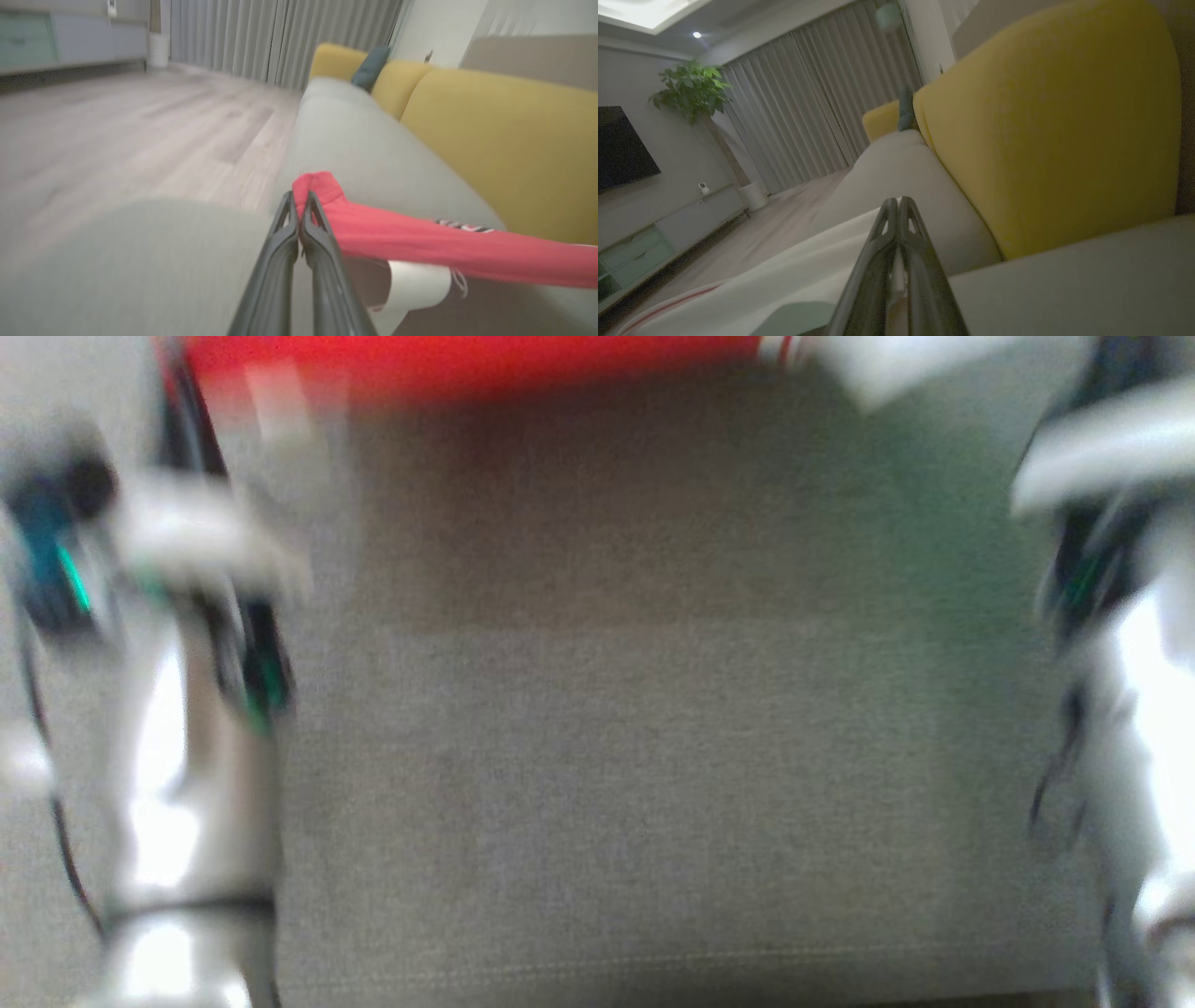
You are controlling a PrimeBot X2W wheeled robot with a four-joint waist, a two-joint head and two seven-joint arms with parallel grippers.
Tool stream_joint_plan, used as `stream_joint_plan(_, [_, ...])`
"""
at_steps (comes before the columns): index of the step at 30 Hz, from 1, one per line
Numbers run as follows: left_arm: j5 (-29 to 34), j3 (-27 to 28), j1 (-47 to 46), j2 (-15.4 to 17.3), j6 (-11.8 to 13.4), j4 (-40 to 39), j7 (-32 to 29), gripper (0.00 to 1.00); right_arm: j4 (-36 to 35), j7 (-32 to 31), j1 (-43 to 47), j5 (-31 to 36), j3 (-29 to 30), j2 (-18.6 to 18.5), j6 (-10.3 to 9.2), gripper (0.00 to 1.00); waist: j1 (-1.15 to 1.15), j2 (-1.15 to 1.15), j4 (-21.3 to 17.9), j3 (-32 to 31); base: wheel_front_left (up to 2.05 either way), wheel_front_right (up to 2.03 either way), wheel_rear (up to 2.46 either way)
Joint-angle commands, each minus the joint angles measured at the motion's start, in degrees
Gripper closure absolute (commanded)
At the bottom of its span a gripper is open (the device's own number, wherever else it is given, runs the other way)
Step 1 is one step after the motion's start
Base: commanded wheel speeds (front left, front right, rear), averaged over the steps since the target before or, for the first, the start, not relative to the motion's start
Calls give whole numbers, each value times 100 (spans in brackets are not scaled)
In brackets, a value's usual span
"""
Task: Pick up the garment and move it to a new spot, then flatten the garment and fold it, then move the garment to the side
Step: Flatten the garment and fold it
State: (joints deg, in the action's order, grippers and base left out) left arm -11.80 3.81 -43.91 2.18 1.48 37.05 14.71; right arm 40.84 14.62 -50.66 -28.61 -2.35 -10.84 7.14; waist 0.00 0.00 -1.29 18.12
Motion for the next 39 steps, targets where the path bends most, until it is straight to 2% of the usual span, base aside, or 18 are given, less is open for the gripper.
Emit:
stream_joint_plan(1, [-155,406,605,178,15,-145,28,100,-195,3,529,-295,-308,-30,35,100,0,0,-115,-334,0,0,0])
stream_joint_plan(4, [-246,416,1573,89,-16,-209,28,100,-315,-93,1446,-656,-754,-46,35,100,0,0,-206,-632,0,0,0])
stream_joint_plan(6, [-308,371,1858,79,-23,-226,28,100,-368,-121,1714,-762,-859,-53,35,100,0,0,-234,-736,0,0,0])
stream_joint_plan(9, [-831,-14,2562,73,6,-256,29,100,-536,-233,2421,-1075,-1050,-86,35,100,0,0,-260,-1017,0,0,0])
stream_joint_plan(13, [-1160,-598,3317,72,197,-409,29,100,-733,-379,3194,-1244,-1211,-165,35,100,0,0,-262,-1397,0,0,0])
stream_joint_plan(19, [-1306,-1036,4173,71,413,-740,29,100,-1097,-797,4155,-1352,-1279,-220,35,100,0,0,-230,-1787,0,0,0])
stream_joint_plan(24, [-1299,-935,4441,70,570,-1072,29,100,-1674,-1134,4671,-1378,-1032,-300,35,100,0,0,-169,-1830,0,0,0])
stream_joint_plan(28, [-916,-843,4319,70,567,-1287,29,100,-2173,-1371,4691,-1278,-824,-285,35,100,0,0,-123,-1765,0,0,0])
stream_joint_plan(33, [-598,-849,3650,70,393,-1307,29,100,-2588,-1564,4193,-1061,-551,-239,35,100,0,0,14,-1427,0,0,0])
stream_joint_plan(39, [-330,-909,2582,70,251,-968,29,100,-2406,-1622,3047,-736,-433,-151,35,100,0,0,157,-843,0,0,0])
